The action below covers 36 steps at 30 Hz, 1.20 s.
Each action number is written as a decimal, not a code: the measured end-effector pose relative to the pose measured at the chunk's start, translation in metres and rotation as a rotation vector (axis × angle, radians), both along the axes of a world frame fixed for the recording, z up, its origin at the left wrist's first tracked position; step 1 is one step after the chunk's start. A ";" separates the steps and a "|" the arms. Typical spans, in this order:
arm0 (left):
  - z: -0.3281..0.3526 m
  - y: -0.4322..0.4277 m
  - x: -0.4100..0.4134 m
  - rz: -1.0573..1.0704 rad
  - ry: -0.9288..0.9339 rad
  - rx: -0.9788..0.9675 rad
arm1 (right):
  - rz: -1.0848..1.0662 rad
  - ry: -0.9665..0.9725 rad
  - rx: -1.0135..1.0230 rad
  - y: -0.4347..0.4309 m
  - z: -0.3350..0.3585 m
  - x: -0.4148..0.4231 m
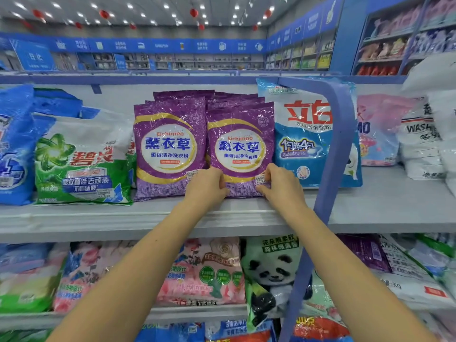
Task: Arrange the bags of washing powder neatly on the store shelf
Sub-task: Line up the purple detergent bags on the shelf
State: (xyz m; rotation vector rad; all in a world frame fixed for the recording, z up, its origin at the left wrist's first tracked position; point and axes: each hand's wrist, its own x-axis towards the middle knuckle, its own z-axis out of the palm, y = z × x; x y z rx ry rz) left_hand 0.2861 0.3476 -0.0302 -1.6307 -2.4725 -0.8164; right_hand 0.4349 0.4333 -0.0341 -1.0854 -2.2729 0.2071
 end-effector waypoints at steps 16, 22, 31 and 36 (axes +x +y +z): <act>-0.023 -0.065 0.035 -0.195 0.122 0.527 | 0.151 0.297 0.240 -0.082 -0.014 0.081; -0.065 -0.083 0.098 -0.485 0.053 0.546 | -0.145 0.348 0.093 -0.098 -0.080 0.164; -0.140 -0.038 0.192 -0.717 0.165 0.150 | -0.385 0.234 -0.079 -0.045 -0.147 0.258; -0.177 0.012 0.230 -0.574 0.175 -0.031 | -0.325 0.083 -0.169 0.026 -0.176 0.290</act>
